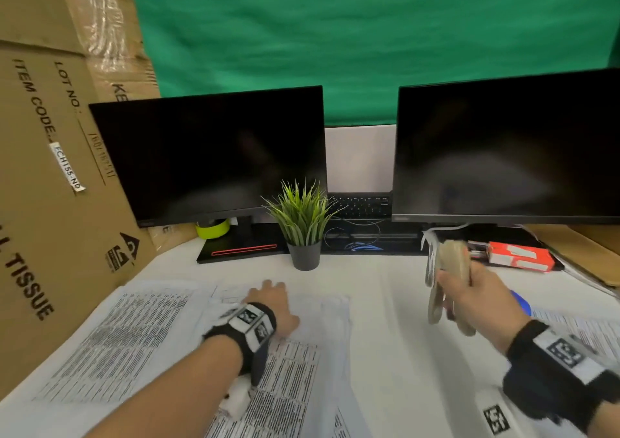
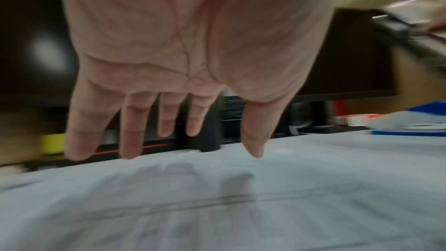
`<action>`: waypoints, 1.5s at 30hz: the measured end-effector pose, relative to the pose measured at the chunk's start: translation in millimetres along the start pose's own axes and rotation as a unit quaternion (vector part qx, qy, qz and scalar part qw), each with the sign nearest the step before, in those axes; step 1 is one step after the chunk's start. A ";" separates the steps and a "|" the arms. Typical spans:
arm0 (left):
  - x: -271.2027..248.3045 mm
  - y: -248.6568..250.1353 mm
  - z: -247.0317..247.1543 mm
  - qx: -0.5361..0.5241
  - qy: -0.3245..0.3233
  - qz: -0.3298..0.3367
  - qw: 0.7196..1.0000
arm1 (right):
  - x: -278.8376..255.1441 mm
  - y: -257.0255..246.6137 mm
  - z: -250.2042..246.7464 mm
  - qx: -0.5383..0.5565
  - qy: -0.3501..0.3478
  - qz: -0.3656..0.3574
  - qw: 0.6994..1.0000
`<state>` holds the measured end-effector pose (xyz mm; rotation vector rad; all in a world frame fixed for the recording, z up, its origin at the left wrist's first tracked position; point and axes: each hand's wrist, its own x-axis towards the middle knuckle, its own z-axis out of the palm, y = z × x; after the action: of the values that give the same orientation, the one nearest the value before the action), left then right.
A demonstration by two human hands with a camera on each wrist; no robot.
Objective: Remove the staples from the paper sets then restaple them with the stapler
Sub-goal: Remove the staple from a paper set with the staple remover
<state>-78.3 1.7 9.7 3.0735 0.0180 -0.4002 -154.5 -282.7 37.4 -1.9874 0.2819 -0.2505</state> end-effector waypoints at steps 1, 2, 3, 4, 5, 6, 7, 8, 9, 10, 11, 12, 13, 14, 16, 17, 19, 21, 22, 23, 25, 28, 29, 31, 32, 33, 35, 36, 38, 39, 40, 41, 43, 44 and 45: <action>2.6 -16.2 -3.5 -0.015 0.001 -0.041 0.999 | -6.6 5.8 8.6 0.004 -0.007 -0.002 1.000; 3.9 -31.9 -4.9 -0.026 -0.006 -0.075 0.997 | -12.6 11.2 17.9 0.012 -0.013 -0.005 1.000; 5.0 -45.6 -4.7 -0.036 -0.021 -0.099 0.994 | -17.0 16.9 28.7 0.018 -0.022 -0.007 1.000; 5.1 -56.6 -3.2 -0.047 -0.038 -0.110 0.992 | -21.2 21.3 40.2 0.020 -0.038 -0.008 0.999; 5.3 -65.2 -0.7 -0.060 -0.050 -0.114 0.990 | -24.0 26.1 52.3 0.015 -0.061 -0.009 0.998; 4.8 -71.2 1.9 -0.074 -0.056 -0.115 0.989 | -26.2 30.2 63.7 0.006 -0.082 -0.013 0.997; 4.6 -75.2 4.4 -0.089 -0.057 -0.118 0.987 | -27.0 33.4 73.6 -0.004 -0.096 -0.019 0.995; 3.5 -77.5 6.0 -0.102 -0.053 -0.122 0.986 | -27.4 34.7 81.3 -0.009 -0.100 -0.020 0.995; 3.2 -78.9 7.5 -0.115 -0.052 -0.128 0.984 | -27.4 34.1 86.3 -0.009 -0.099 -0.018 0.995; 2.2 -79.7 7.9 -0.126 -0.051 -0.131 0.982 | -27.6 32.6 89.4 -0.005 -0.100 -0.010 0.995; 1.5 -80.2 8.3 -0.133 -0.053 -0.134 0.981 | -28.6 29.9 91.1 0.000 -0.109 0.002 0.994; 0.2 -80.9 8.5 -0.135 -0.052 -0.135 0.980 | -30.4 27.2 92.3 0.005 -0.124 0.017 0.992; 0.4 -82.0 9.2 -0.137 -0.053 -0.137 0.980 | -32.3 24.8 93.6 0.005 -0.139 0.028 0.990; 1.1 -83.4 9.7 -0.138 -0.054 -0.135 0.980 | -34.3 23.2 95.2 0.004 -0.147 0.032 0.989; 4.2 -86.0 10.5 -0.143 -0.067 -0.129 0.979 | -36.5 22.1 97.9 -0.019 -0.148 0.014 0.989; 5.9 -87.3 10.7 -0.145 -0.073 -0.128 0.978 | -37.1 21.7 98.6 -0.035 -0.152 -0.001 0.988; 8.1 -90.8 12.6 -0.146 -0.081 -0.124 0.978 | -37.0 19.9 99.1 -0.057 -0.157 -0.016 0.986; 7.0 -93.3 14.1 -0.148 -0.076 -0.120 0.979 | -35.9 19.1 99.1 -0.062 -0.156 -0.012 0.986; 6.6 -93.9 15.1 -0.137 -0.074 -0.108 0.982 | -35.4 19.4 99.5 -0.061 -0.156 -0.006 0.986; 5.6 -93.2 15.5 -0.126 -0.074 -0.094 0.985 | -35.2 19.1 99.8 -0.059 -0.157 -0.002 0.986; 1.4 -91.4 11.4 -0.124 -0.050 -0.068 0.989 | -34.6 19.5 100.3 -0.050 -0.156 0.008 0.986; -8.4 -90.9 -2.2 -0.283 -0.030 -0.019 0.959 | -35.9 17.8 95.6 -0.048 -0.135 0.001 0.990; -13.7 -90.4 -9.6 -0.350 -0.033 -0.007 0.936 | -36.3 16.3 90.9 -0.048 -0.121 -0.004 0.992; -22.7 -86.1 -23.9 -0.429 -0.019 0.037 0.902 | -37.7 9.6 74.8 -0.035 -0.082 -0.002 0.996; -25.2 -79.8 -29.0 -0.467 -0.013 0.059 0.882 | -38.6 4.0 63.8 -0.023 -0.058 0.003 0.998; -27.2 -69.6 -35.1 -0.508 -0.013 0.073 0.858 | -39.6 -3.3 51.4 -0.009 -0.030 0.006 0.999; -25.4 -44.6 -43.6 -0.583 -0.022 0.099 0.806 | -43.0 -20.8 22.9 0.018 0.045 -0.001 0.999; -22.8 -31.0 -46.5 -0.612 -0.032 0.104 0.783 | -45.5 -29.9 7.1 0.026 0.086 -0.021 0.996; -12.6 -2.5 -41.7 -0.636 -0.046 0.102 0.764 | -50.6 -45.6 -22.0 0.025 0.166 -0.077 0.983; -8.9 12.8 -33.9 -0.623 -0.044 0.097 0.775 | -52.5 -49.7 -34.7 0.022 0.199 -0.101 0.975; -5.0 28.6 -22.2 -0.598 -0.031 0.085 0.796 | -53.4 -50.2 -44.6 0.021 0.218 -0.114 0.969; 0.5 43.4 -6.0 -0.563 -0.015 0.069 0.823 | -54.4 -49.1 -51.8 0.019 0.221 -0.118 0.968; -5.3 72.1 23.1 -0.455 -0.021 0.062 0.888 | -53.0 -37.8 -58.5 -0.020 0.179 -0.089 0.980; -9.1 82.9 35.4 -0.395 -0.028 0.065 0.916 | -51.2 -29.1 -59.1 -0.062 0.145 -0.064 0.985; -12.5 90.2 42.9 -0.358 -0.031 0.064 0.931 | -48.3 -19.1 -58.6 -0.112 0.107 -0.042 0.987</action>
<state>-99.8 -90.3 -24.9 2.3247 -0.0328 -0.3756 -216.4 -310.3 76.8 -2.2007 0.3774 -0.5079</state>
